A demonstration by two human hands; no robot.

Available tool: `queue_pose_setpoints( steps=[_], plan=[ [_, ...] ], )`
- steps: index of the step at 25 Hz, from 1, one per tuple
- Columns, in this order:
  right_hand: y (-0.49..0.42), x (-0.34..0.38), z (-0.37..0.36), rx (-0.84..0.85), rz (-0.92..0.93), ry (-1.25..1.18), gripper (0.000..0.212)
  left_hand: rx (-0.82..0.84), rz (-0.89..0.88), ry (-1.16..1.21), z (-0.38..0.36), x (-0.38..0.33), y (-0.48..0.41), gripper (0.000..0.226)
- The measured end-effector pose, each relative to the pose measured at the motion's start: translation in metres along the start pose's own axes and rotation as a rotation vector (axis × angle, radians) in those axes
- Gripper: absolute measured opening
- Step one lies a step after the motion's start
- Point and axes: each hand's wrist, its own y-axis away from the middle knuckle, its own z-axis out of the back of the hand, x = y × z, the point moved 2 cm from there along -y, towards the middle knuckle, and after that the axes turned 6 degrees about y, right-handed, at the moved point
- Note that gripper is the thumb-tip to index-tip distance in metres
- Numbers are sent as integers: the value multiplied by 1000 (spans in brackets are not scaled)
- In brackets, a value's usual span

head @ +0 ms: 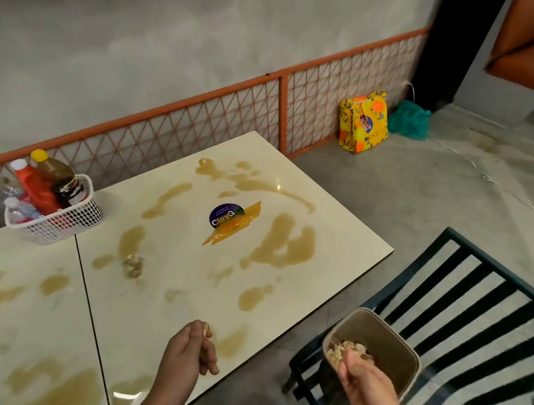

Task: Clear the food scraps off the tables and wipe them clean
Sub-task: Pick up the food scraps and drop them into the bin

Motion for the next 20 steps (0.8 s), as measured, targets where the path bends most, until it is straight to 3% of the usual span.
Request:
queue_pose_setpoints(
  steps=[4, 9, 15, 20],
  plan=[
    [-5, -2, 42, -39, -34, 68, 13, 9, 72, 5, -21, 23, 27, 42],
    [-25, -2, 78, -208, -39, 177, 17, 6, 88, 28, -42, 36, 50, 40],
    [-75, 32, 80, -140, -87, 237, 26, 22, 52, -83, -56, 36, 68, 38],
    [-57, 23, 70, -34, -192, 330, 29, 5, -12, -267, -62, 39, 77, 27]
  ],
)
